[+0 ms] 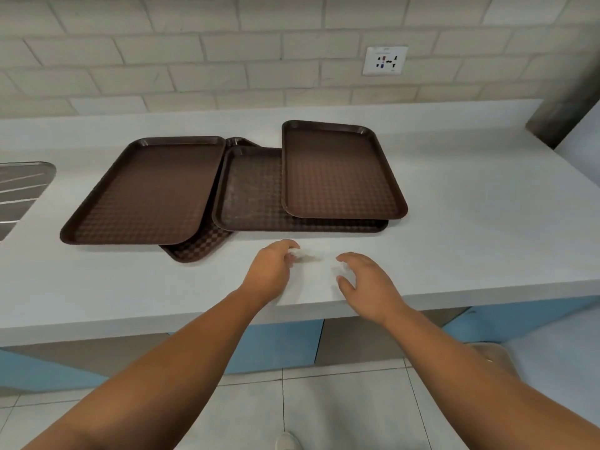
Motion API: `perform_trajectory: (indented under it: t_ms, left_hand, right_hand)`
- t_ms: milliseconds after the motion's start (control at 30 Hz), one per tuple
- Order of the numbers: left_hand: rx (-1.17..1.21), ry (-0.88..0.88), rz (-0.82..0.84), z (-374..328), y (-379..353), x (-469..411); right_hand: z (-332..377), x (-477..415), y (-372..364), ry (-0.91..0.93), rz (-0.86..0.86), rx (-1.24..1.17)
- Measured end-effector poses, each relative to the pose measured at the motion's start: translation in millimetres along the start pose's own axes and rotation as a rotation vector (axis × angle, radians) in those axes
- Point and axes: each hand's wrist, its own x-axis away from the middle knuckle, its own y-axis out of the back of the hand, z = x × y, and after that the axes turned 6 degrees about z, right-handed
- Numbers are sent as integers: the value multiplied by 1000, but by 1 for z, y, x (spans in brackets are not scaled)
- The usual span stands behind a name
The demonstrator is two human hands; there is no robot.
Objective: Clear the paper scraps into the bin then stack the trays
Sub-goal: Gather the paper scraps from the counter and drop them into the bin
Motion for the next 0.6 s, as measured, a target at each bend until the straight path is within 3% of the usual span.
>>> perform_trajectory:
  t_ms: [200,367,467,600]
  left_hand:
    - [321,-25,188,-65,-19,5]
    - [256,-147,237,-124,-67,0]
    - [364,-224,337,-164,-103,6]
    - [383,-322,348,-223,-152,14]
  right_hand:
    - [-11,24,25,-97,-84,-124]
    - [-48,59,50,-208,-159,-333]
    - [-78,82,62,-279,-197,-530]
    - [-123,115,84,-360,-260,-695]
